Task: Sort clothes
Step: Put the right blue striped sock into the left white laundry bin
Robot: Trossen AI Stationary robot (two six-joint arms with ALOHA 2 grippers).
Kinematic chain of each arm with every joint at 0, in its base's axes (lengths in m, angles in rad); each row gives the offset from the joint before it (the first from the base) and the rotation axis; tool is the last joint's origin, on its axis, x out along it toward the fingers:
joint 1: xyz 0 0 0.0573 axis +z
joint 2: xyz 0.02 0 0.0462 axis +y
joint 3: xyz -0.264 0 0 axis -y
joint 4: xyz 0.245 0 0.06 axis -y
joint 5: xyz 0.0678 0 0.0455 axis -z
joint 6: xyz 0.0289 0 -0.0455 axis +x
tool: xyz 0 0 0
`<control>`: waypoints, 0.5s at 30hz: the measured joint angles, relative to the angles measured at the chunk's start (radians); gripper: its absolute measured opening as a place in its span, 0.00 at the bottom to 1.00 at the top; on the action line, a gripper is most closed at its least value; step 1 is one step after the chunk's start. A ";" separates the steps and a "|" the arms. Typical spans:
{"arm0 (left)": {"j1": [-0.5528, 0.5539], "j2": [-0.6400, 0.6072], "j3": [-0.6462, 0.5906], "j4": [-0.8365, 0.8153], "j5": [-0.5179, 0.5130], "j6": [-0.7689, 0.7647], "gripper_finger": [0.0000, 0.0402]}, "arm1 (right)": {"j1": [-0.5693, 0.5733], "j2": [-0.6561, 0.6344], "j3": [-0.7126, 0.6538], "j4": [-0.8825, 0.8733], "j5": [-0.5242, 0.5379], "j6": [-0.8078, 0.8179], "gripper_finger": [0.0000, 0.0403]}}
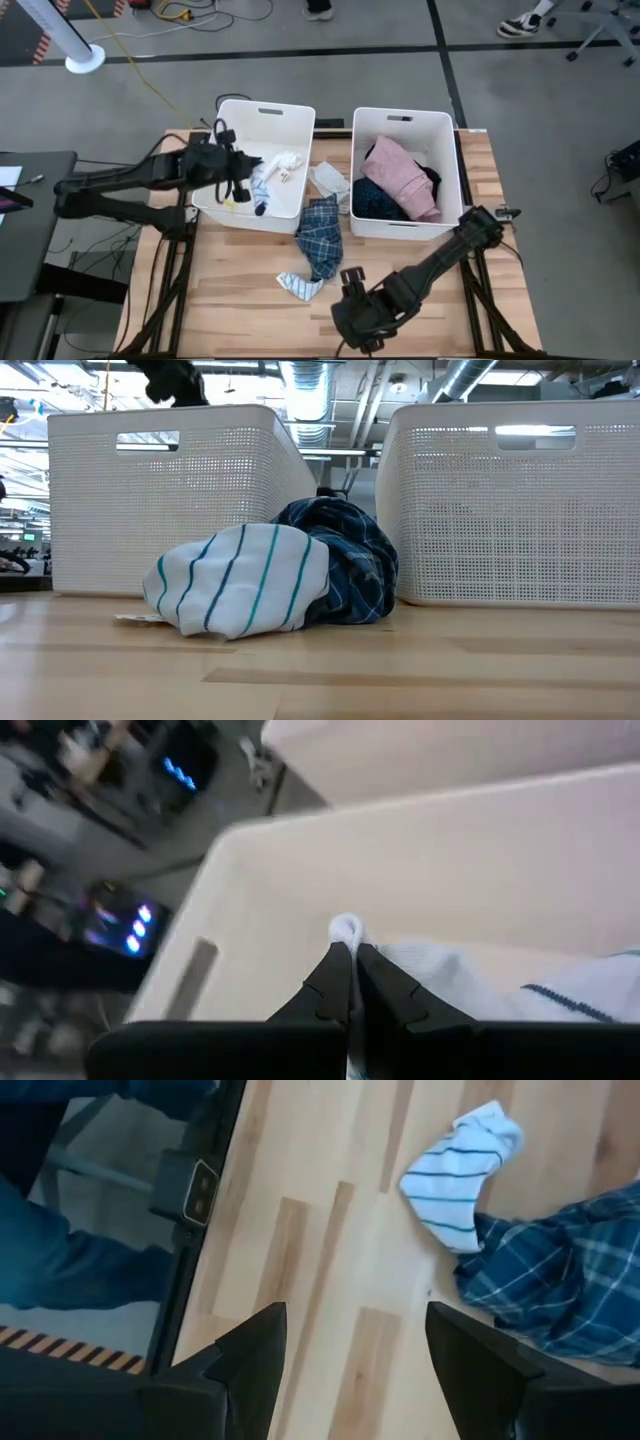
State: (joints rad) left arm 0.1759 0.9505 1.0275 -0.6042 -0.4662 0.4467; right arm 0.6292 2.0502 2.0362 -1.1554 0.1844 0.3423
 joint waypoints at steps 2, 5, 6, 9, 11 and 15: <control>0.050 0.019 0.000 -0.047 0.044 -0.027 0.00 | 0.001 -0.001 -0.013 0.007 0.000 0.014 0.63; 0.106 0.062 0.000 -0.080 0.104 -0.056 0.00 | 0.013 0.000 -0.025 0.016 0.000 0.036 0.63; 0.120 0.078 0.000 -0.093 0.117 -0.060 0.00 | 0.014 0.000 -0.030 0.024 0.000 0.041 0.63; 0.146 0.134 0.000 -0.101 0.131 -0.070 0.00 | 0.022 -0.001 -0.044 0.038 0.000 0.047 0.63; 0.156 0.169 0.000 -0.103 0.136 -0.074 0.00 | 0.030 -0.001 -0.052 0.046 0.000 0.054 0.63; 0.169 0.234 0.000 -0.101 0.149 -0.073 0.01 | 0.042 -0.001 -0.076 0.054 0.000 0.077 0.63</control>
State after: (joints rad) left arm 0.3444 1.1841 1.0271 -0.7054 -0.3169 0.3735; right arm 0.6713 2.0493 1.9602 -1.1016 0.1848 0.4197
